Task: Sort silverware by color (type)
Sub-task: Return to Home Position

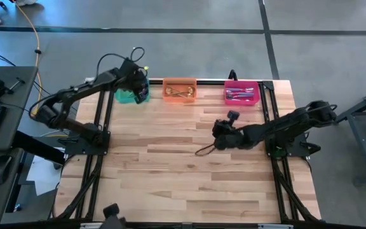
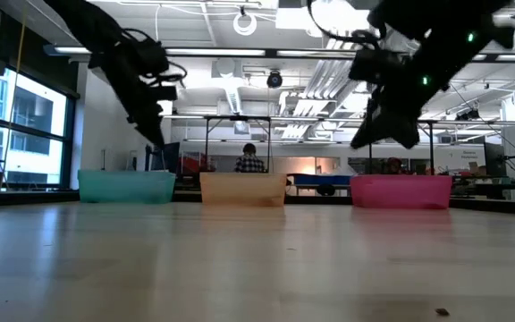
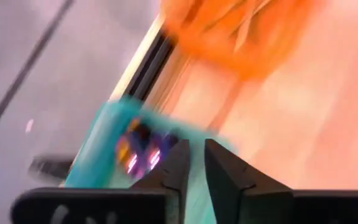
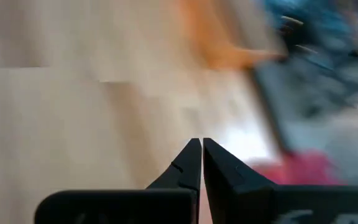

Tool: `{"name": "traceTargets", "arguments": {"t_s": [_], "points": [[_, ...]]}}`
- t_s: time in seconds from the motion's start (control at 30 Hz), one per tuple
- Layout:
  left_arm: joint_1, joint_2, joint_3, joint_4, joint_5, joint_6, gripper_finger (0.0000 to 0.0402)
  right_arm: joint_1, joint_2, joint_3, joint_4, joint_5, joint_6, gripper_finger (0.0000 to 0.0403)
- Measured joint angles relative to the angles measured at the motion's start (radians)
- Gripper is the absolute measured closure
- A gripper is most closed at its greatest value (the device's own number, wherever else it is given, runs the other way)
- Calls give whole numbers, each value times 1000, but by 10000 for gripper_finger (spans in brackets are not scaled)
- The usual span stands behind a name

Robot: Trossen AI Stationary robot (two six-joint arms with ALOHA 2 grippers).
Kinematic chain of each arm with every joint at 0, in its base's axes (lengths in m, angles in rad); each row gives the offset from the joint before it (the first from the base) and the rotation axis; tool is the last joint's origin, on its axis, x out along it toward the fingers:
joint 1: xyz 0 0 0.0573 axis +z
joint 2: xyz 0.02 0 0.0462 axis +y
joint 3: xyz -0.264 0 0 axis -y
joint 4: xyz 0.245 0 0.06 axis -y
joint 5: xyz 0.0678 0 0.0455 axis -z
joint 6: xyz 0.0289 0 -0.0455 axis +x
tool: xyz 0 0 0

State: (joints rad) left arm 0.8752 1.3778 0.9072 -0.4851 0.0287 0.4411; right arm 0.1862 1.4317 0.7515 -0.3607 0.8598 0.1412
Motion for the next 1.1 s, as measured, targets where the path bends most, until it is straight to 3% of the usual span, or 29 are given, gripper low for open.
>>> {"name": "traceTargets", "arguments": {"t_s": [0.1,0.2,0.37,0.47,0.73,0.93,1.1], "points": [[-49,-67,-83,133,67,-22,386,-96,-66,-183,418,-319,-255,403],[-104,-134,-175,287,142,-55,399,-239,-125,-333,767,-627,-376,403],[-204,-218,-348,660,283,-169,400,-519,-173,-475,1109,-1088,-398,403],[-268,-252,-441,853,304,-236,401,-635,-173,-523,1216,-1239,-354,403],[-396,-353,-627,1063,303,-302,401,-697,-228,-651,1391,-1241,-316,403],[-428,-476,-747,1094,284,-340,401,-696,-359,-742,1436,-1059,-279,403],[-428,-607,-813,1105,281,-387,401,-662,-465,-743,1345,-891,-270,403]]}}
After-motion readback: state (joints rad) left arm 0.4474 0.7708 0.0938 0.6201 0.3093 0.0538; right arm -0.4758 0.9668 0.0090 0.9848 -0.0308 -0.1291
